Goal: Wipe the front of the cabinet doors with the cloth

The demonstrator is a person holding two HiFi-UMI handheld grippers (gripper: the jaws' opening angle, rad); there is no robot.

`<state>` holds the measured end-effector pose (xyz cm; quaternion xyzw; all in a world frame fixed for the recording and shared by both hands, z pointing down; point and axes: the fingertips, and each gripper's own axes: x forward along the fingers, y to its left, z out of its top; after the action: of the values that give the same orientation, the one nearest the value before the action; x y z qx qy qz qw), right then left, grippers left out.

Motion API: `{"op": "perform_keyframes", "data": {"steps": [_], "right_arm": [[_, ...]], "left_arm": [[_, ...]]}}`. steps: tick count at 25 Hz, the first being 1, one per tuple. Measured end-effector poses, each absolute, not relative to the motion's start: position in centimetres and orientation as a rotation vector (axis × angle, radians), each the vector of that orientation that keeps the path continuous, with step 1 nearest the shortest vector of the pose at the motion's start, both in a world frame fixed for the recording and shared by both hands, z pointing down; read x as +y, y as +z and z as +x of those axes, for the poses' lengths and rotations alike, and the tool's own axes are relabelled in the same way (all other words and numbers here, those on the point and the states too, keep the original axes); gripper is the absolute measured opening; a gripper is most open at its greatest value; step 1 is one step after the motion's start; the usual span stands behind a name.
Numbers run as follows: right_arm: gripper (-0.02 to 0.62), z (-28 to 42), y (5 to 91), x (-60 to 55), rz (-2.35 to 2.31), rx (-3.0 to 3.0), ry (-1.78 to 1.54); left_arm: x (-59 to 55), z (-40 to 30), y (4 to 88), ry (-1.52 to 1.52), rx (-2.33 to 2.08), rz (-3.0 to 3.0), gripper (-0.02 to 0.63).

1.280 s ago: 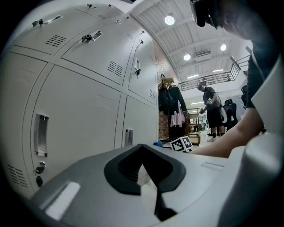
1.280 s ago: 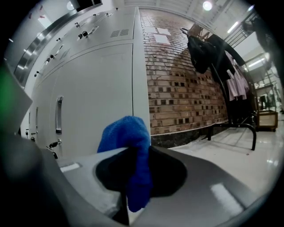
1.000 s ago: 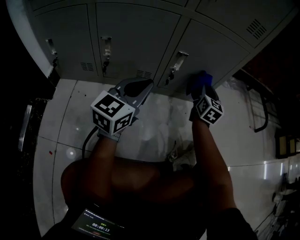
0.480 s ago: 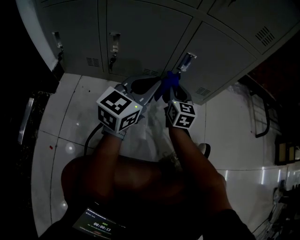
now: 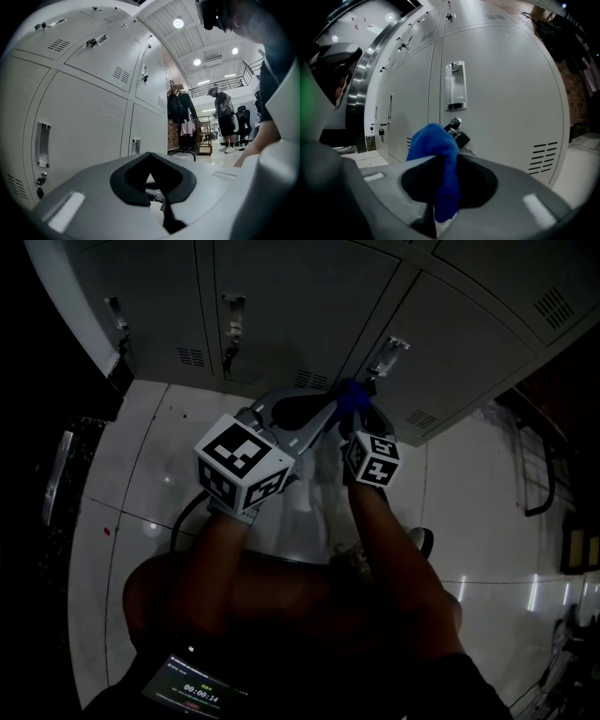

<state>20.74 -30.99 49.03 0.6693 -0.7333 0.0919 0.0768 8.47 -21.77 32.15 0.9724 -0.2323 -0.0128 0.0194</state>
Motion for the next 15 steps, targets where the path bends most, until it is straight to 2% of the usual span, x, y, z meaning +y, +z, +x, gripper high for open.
{"op": "perform_keyframes", "data": {"steps": [15], "right_arm": [[0.075,34.3,50.0,-28.3,2.335,-1.881,0.366]], "left_arm": [[-20.8,9.1,33.0,0.013,-0.7,3.019,0.0]]}}
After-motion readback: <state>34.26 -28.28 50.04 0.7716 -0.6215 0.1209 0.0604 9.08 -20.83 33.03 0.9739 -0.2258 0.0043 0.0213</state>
